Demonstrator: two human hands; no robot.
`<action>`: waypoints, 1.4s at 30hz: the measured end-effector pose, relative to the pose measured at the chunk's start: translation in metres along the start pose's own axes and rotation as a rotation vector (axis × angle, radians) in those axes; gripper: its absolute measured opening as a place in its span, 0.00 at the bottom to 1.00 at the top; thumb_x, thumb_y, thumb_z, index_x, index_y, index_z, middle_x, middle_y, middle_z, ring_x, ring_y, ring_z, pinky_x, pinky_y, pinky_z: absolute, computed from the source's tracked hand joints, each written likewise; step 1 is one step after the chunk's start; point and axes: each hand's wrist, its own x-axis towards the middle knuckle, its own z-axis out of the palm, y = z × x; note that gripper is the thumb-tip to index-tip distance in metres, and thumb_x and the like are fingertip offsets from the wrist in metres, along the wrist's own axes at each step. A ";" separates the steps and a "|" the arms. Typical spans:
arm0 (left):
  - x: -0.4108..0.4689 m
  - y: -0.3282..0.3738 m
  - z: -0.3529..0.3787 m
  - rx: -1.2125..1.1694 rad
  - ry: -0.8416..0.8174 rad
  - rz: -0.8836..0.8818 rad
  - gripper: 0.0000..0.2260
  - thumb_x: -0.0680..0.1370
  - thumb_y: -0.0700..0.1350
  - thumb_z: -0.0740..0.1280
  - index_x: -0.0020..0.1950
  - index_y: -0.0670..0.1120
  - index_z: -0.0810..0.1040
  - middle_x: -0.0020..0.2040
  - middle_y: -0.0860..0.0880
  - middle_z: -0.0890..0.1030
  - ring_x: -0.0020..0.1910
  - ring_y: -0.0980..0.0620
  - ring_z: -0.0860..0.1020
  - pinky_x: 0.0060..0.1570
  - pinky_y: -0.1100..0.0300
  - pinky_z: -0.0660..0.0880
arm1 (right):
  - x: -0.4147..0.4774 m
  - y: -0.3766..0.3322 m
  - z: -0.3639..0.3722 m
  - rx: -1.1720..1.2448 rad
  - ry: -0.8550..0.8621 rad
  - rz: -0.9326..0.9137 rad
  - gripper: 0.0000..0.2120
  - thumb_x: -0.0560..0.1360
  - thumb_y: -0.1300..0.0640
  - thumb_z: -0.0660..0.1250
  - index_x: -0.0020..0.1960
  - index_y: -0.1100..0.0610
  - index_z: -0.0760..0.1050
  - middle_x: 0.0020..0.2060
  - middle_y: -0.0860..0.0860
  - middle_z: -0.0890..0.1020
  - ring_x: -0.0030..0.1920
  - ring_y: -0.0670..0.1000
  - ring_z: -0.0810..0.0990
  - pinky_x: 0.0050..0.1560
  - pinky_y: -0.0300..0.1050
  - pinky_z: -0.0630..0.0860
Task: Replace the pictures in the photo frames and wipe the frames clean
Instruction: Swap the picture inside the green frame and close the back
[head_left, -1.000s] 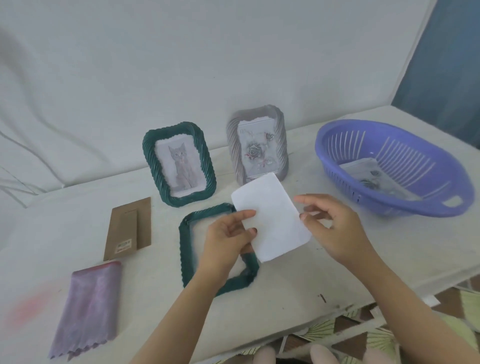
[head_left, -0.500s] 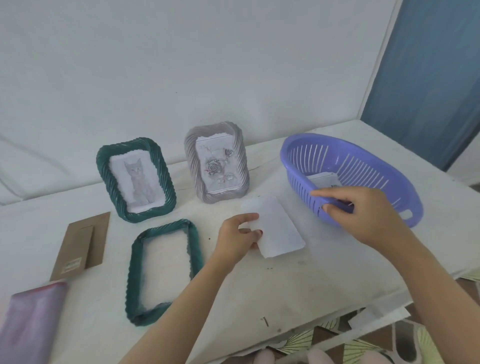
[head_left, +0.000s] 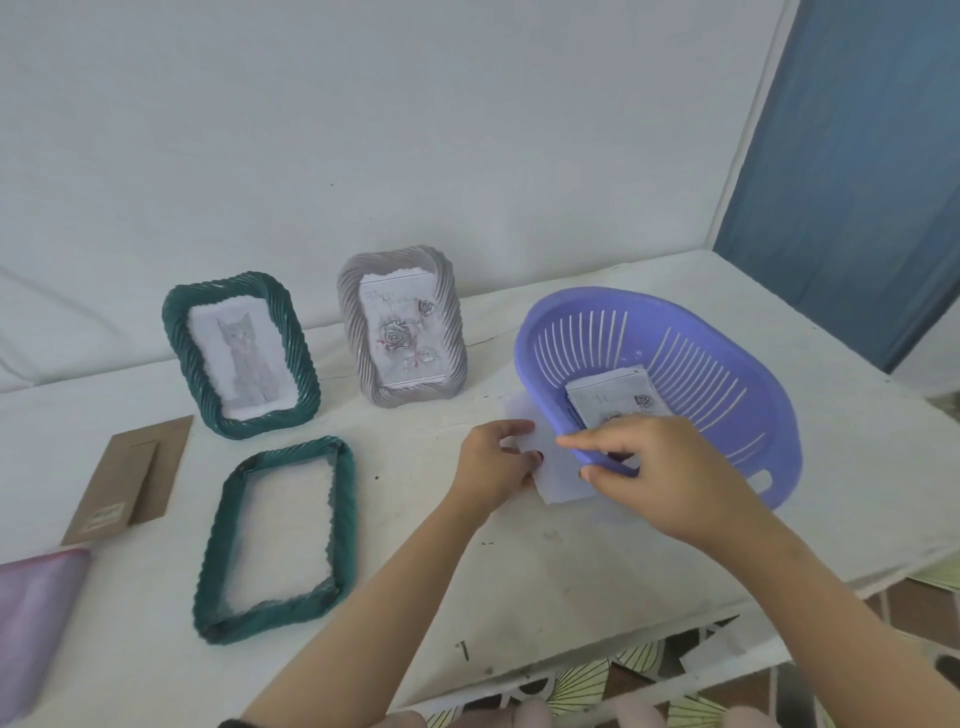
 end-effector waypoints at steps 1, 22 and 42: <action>-0.001 0.001 0.000 0.005 0.001 0.001 0.16 0.73 0.34 0.66 0.61 0.43 0.76 0.35 0.46 0.79 0.29 0.53 0.78 0.33 0.65 0.77 | 0.000 0.001 0.001 -0.008 -0.004 -0.003 0.16 0.73 0.57 0.67 0.57 0.41 0.77 0.45 0.41 0.81 0.46 0.42 0.78 0.48 0.37 0.75; -0.025 0.021 -0.012 0.380 0.037 0.624 0.19 0.72 0.55 0.69 0.62 0.60 0.74 0.73 0.58 0.63 0.71 0.62 0.60 0.67 0.65 0.57 | 0.070 0.052 -0.032 -0.396 -0.245 0.286 0.23 0.71 0.56 0.70 0.65 0.50 0.72 0.65 0.54 0.71 0.60 0.55 0.75 0.53 0.44 0.71; -0.029 0.027 -0.012 0.340 0.023 0.567 0.21 0.69 0.58 0.70 0.61 0.61 0.74 0.72 0.58 0.64 0.70 0.64 0.61 0.66 0.65 0.60 | 0.066 0.067 -0.051 -0.309 0.122 0.284 0.18 0.71 0.69 0.60 0.56 0.53 0.74 0.39 0.54 0.75 0.37 0.56 0.72 0.36 0.46 0.69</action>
